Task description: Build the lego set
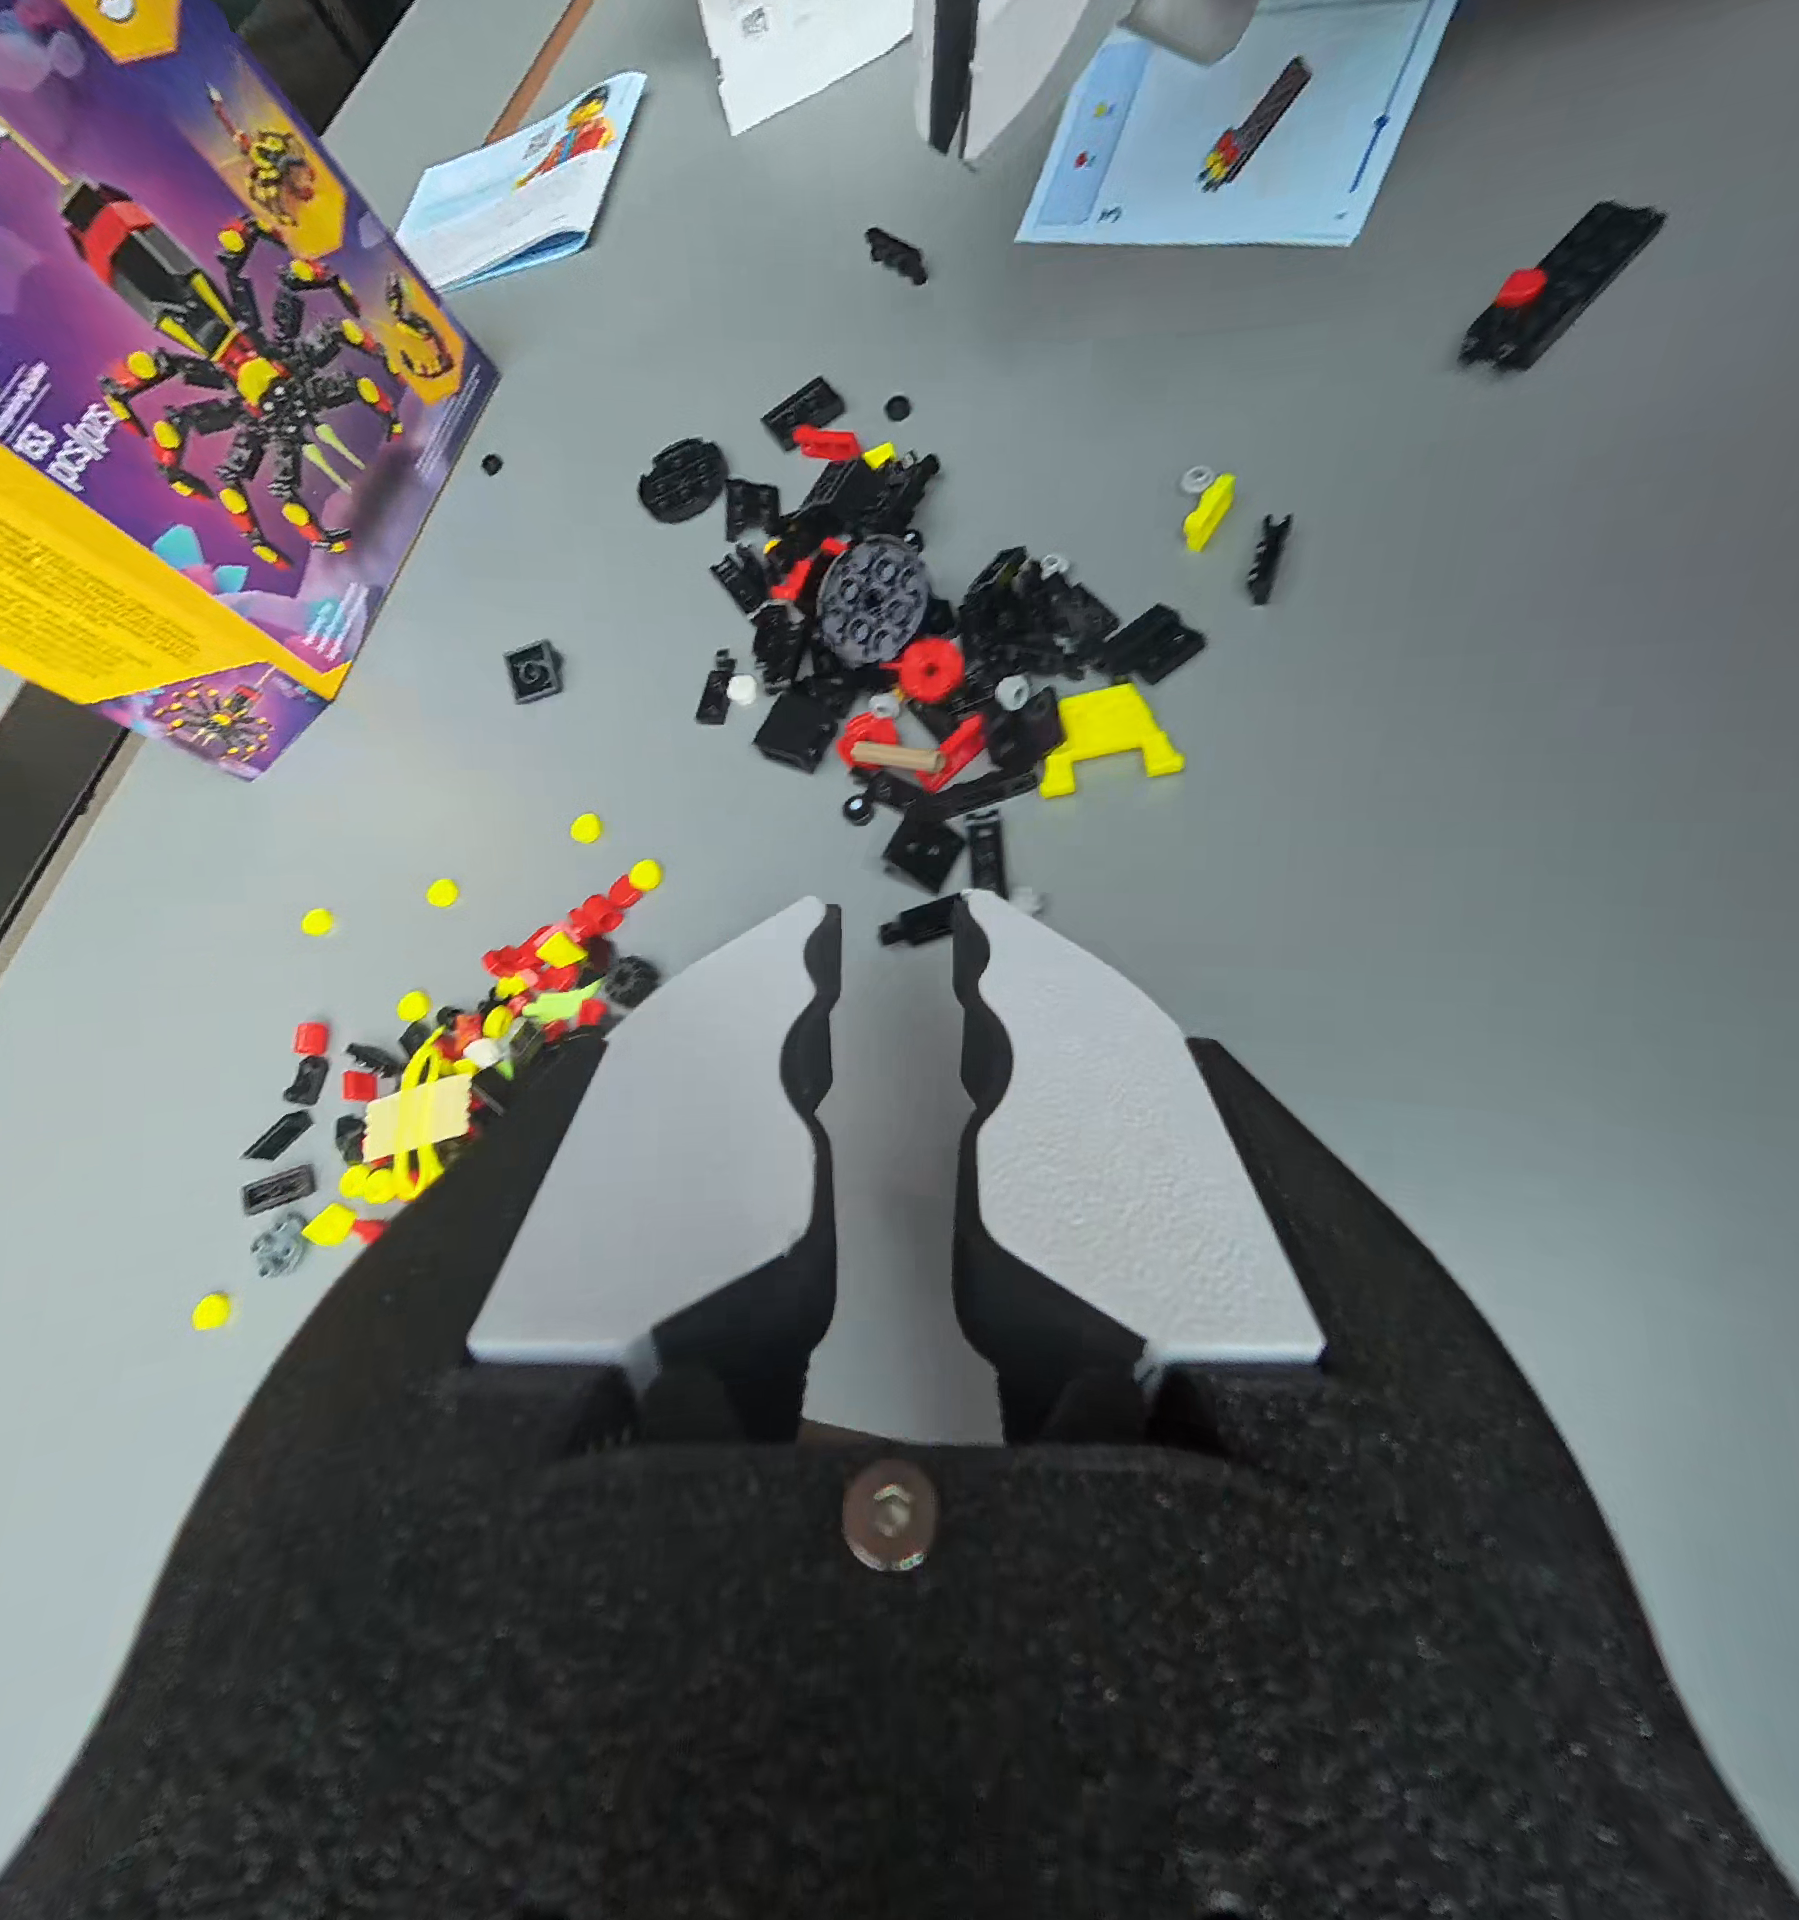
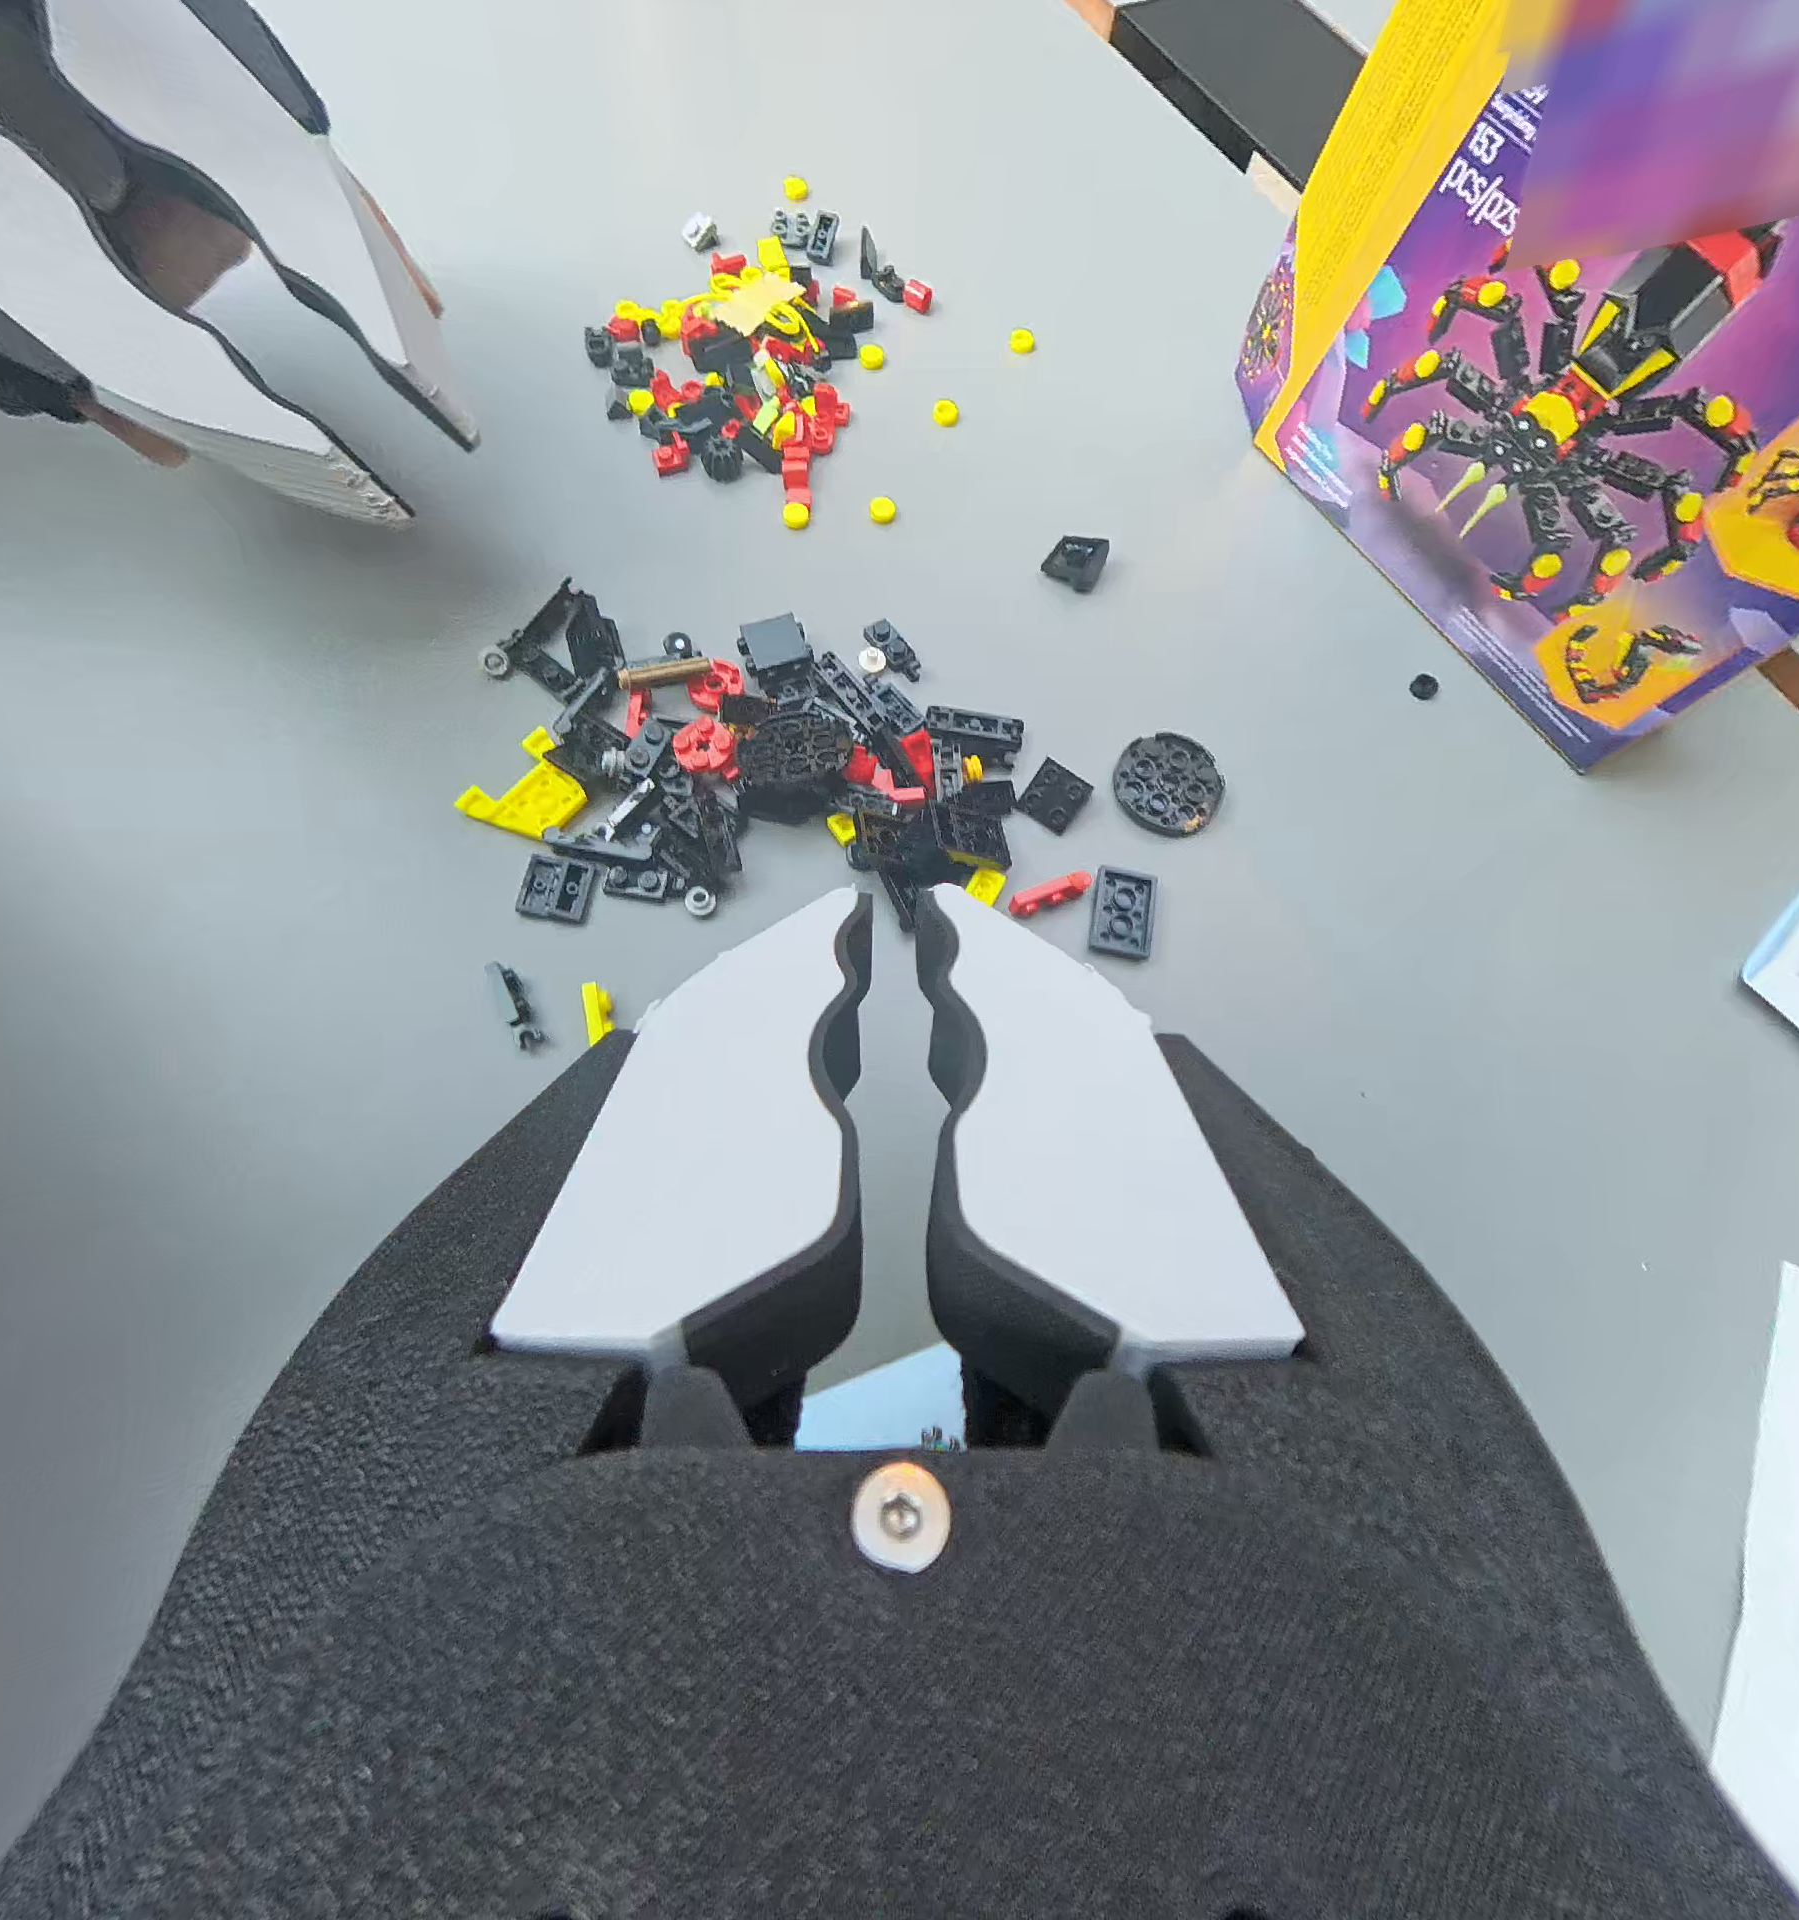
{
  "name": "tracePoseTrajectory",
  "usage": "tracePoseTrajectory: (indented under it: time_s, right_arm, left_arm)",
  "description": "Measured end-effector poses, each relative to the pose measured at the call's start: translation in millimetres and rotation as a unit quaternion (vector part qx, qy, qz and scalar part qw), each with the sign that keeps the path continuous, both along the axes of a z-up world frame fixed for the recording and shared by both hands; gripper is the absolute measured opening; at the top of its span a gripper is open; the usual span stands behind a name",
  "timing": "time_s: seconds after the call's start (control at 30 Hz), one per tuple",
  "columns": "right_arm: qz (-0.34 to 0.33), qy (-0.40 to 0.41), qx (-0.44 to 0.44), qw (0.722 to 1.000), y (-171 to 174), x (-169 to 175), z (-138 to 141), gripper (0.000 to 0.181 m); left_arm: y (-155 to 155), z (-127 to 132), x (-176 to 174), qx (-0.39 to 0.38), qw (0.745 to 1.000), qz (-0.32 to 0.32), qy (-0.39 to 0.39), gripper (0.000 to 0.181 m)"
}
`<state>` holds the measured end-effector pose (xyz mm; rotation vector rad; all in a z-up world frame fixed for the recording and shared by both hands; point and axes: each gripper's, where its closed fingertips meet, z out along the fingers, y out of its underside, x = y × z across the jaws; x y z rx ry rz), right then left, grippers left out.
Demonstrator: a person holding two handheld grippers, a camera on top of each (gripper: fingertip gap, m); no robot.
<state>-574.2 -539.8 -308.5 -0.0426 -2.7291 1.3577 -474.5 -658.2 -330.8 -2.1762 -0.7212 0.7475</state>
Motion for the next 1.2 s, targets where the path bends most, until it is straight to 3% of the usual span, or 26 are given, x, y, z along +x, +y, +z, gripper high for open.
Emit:
tracePoseTrajectory:
  time_s: [0.03, 0.23, 0.4, 0.5, 0.6, 0.73, 0.93, 1.2]
  right_arm:
    - [0.002, -0.001, -0.003, 1.000, -8.2, -1.7, 0.9, 0.008]
    - [-0.017, 0.025, -0.030, 0.999, -27.7, -6.0, 2.5, 0.009]
    - [-0.041, 0.032, -0.057, 0.997, -22.2, -12.8, 1.0, 0.008]
    - [-0.044, 0.011, -0.066, 0.997, -22.8, -14.9, -1.9, 0.008]
    - [-0.040, 0.003, -0.059, 0.997, -25.0, -14.3, -8.8, 0.008]
    - [-0.033, 0.003, -0.052, 0.998, -28.0, -11.2, -13.7, 0.008]
    - [-0.032, -0.003, -0.058, 0.998, -27.8, -10.9, -12.7, 0.008]
    - [-0.028, -0.022, -0.065, 0.997, -24.8, -9.1, -11.5, 0.008]
  left_arm:
    - [-15.8, -0.2, -3.6, -0.013, 1.000, 0.014, 0.010, 0.021]
    - [-97.4, 0.4, -24.7, -0.030, 0.999, 0.032, -0.006, 0.020]
    - [-130.0, -17.8, -23.1, -0.040, 0.998, -0.004, -0.045, 0.013]
    - [-129.8, -23.5, -20.6, -0.018, 0.998, -0.024, -0.054, 0.008]
    - [-133.7, -36.4, -18.8, -0.053, 0.996, -0.038, -0.065, 0.002]
    - [-123.6, -32.9, -19.9, -0.040, 0.995, -0.076, -0.057, 0.003]
    - [-115.8, -29.0, -28.9, -0.117, 0.984, -0.135, -0.007, 0.006]
    - [-114.5, -33.6, -31.2, -0.183, 0.955, -0.223, -0.073, 0.005]
